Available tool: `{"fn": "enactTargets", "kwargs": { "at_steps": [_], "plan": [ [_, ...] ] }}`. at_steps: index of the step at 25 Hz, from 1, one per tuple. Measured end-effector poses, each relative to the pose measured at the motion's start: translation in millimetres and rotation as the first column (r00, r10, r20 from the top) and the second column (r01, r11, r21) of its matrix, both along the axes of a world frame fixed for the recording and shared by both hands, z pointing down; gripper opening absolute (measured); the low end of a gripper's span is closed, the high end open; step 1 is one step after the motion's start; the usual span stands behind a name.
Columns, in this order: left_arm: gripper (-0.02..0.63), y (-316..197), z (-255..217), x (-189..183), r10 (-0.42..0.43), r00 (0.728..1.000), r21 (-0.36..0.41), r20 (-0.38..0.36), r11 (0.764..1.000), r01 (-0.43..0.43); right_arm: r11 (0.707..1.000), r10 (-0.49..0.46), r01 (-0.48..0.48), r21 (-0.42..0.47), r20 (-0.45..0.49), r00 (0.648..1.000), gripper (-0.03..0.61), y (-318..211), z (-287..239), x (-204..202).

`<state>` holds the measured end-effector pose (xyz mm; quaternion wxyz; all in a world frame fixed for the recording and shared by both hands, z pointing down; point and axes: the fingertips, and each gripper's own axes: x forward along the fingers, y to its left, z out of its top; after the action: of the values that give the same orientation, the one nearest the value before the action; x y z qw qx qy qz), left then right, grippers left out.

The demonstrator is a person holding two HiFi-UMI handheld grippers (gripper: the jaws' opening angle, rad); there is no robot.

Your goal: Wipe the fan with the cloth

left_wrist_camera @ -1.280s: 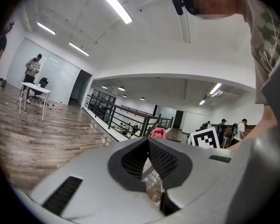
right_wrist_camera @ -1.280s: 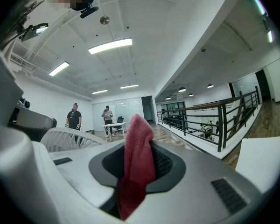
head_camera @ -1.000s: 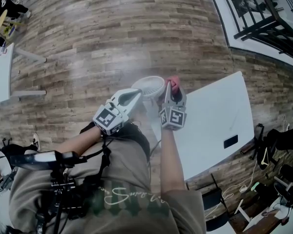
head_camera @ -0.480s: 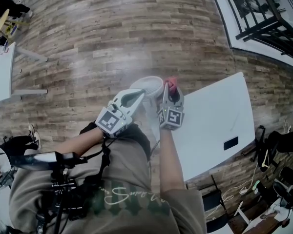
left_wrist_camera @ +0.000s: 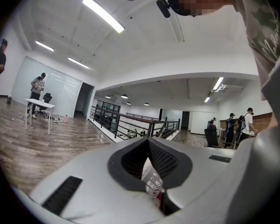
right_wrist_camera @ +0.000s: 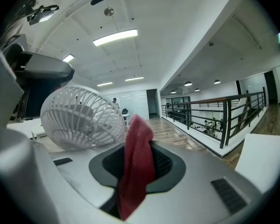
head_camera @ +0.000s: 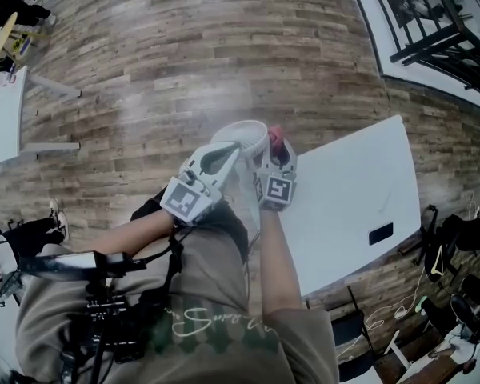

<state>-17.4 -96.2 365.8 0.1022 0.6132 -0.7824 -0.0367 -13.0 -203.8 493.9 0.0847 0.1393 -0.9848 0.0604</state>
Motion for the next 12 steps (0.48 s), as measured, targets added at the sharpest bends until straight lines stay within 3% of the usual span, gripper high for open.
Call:
{"fn": "enactTargets", "kwargs": {
  "at_steps": [12],
  "plan": [
    [0.018,13,1,-4,-0.052,0.999,-0.004,-0.014,0.999,0.052,0.996,-0.078,0.083,0.034,-0.107,0.991,0.103,25,10,-6]
  ]
}}
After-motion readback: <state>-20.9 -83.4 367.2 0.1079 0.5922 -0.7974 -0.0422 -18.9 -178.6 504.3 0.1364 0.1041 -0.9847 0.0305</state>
